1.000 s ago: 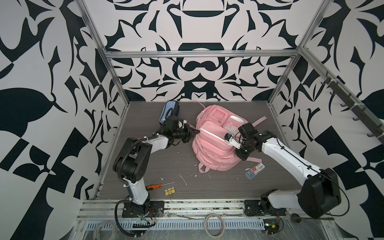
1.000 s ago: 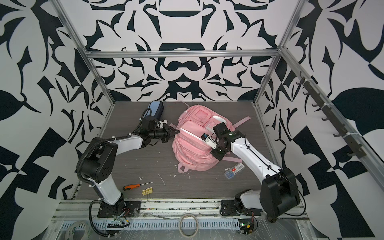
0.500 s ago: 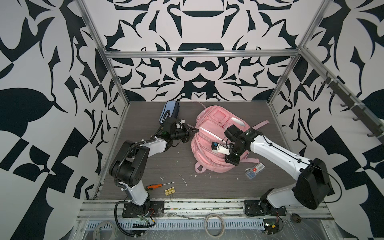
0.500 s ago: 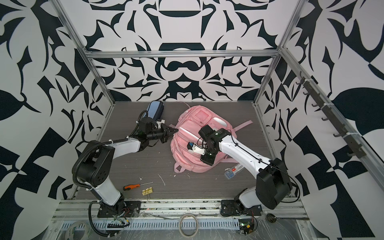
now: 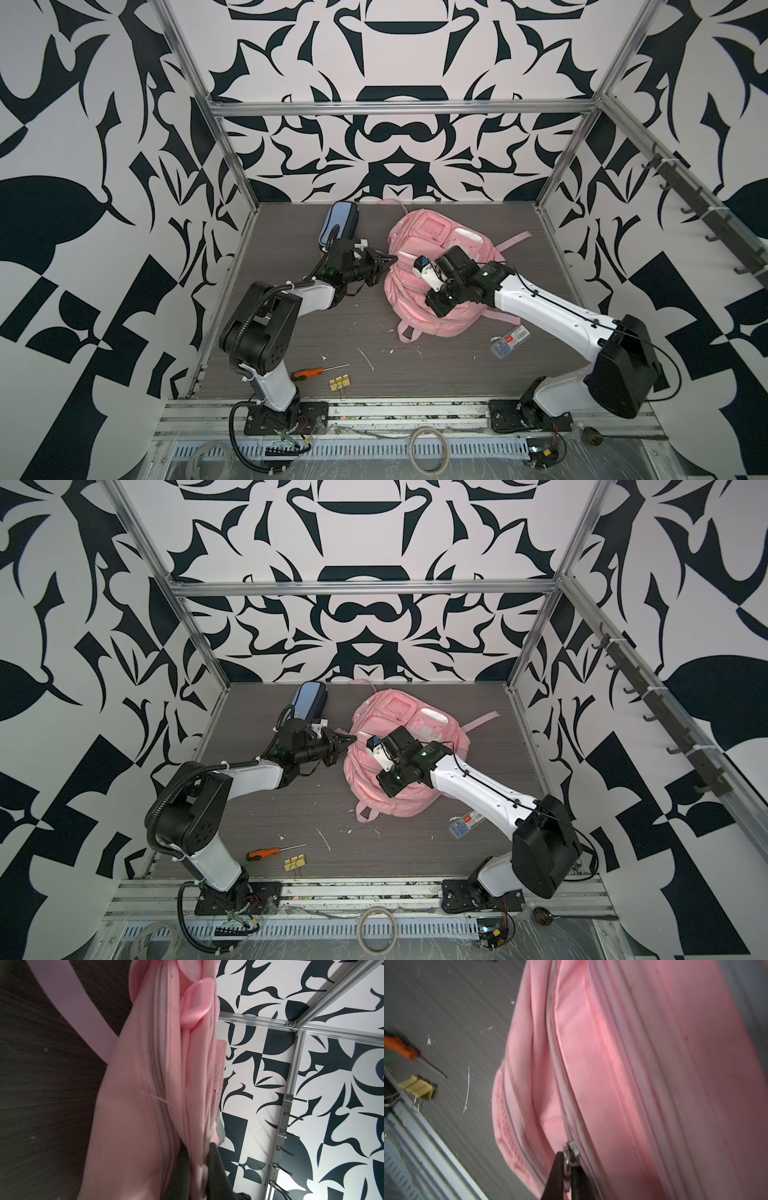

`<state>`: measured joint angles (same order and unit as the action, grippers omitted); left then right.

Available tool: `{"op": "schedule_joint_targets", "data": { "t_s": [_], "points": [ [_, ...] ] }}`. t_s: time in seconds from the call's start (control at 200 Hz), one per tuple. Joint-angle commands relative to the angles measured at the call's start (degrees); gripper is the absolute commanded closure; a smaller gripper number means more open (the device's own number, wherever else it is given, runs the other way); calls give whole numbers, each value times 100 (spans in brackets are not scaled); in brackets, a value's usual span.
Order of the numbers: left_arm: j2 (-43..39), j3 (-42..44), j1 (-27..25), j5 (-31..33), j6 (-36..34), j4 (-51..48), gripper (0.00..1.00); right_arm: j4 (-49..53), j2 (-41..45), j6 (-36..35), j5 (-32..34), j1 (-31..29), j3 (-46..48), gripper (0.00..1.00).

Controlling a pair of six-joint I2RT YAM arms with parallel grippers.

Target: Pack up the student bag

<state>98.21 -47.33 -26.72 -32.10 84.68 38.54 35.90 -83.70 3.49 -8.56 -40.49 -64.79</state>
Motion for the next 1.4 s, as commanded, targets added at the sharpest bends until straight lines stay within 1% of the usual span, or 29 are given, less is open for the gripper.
{"op": "schedule_joint_targets", "data": {
  "t_s": [0.0, 0.11, 0.27, 0.4, 0.465, 0.49, 0.51, 0.53, 0.55, 0.555, 0.585, 0.6, 0.645, 0.685, 0.785, 0.865, 0.94, 1.01, 1.045, 1.085, 1.13, 1.19, 1.395],
  "points": [
    [-93, 45, -318, -222, 189, 1163, 100, -1213, -69, 997, 495, -73, -407, 100],
    [-100, 154, -420, -251, 153, 1247, 100, -1282, -252, 1307, 566, -94, -483, 100],
    [-58, 215, -471, -374, 180, 1365, 100, -1612, -451, 1402, 388, -132, -607, 100],
    [-63, 250, -506, -428, 155, 1270, 100, -2030, -547, 1576, 241, -126, -721, 100],
    [-136, 230, -507, -502, -43, 1055, 100, -2078, -568, 1692, 251, -126, -789, 100],
    [-199, 216, -510, -537, -190, 893, 91, -2094, -548, 1742, 285, -130, -789, 100],
    [-265, 207, -506, -551, -334, 676, 82, -2100, -519, 1785, 317, -127, -757, 100],
    [-344, 199, -500, -560, -497, 430, 73, -2123, -481, 1830, 360, -127, -720, 100],
    [-436, 186, -501, -556, -652, 170, 61, -2139, -439, 1864, 387, -130, -665, 100],
    [-462, 183, -505, -554, -711, 91, 60, -2144, -429, 1874, 393, -132, -648, 100],
    [-613, 160, -504, -524, -1016, -371, 43, -2201, -355, 1951, 409, -126, -552, 100],
    [-690, 145, -500, -507, -1156, -578, 37, -2201, -312, 1973, 434, -128, -509, 100],
    [-930, 124, -501, -423, -1605, -1336, 25, -2189, -179, 2013, 506, -126, -365, 100],
    [-1109, 145, -493, -351, -1897, -1767, 20, -2147, -98, 2016, 523, -126, -287, 100],
    [-1375, 338, -479, -294, -2220, -2181, 19, -1994, 22, 2017, 531, -128, -187, 100],
    [-1531, 634, -459, -231, -2175, -2159, 20, -1988, 73, 2063, 522, -126, -117, 100],
    [-1697, 1016, -407, -151, -1988, -1876, 21, -1928, 80, 2068, 555, -126, -137, 100],
    [-1805, 1267, -335, -201, -1888, -1639, 30, -1911, 115, 2107, 599, -126, -137, 100],
    [-1836, 1296, -325, -243, -1977, -1685, 35, -1909, 126, 2129, 594, -117, -132, 100],
    [-1837, 1261, -322, -298, -2142, -1862, 38, -1910, 111, 2139, 552, -109, -143, 100],
    [-1775, 1204, -332, -331, -2343, -1998, 38, -1870, 82, 2148, 510, -103, -180, 100],
    [-1619, 1136, -332, -427, -2437, -1961, 38, -1800, 48, 2147, 469, -108, -226, 100],
    [-927, 767, -391, -717, -2356, -998, 33, -1788, 80, 2341, 461, -106, -169, 100]
  ]
}}
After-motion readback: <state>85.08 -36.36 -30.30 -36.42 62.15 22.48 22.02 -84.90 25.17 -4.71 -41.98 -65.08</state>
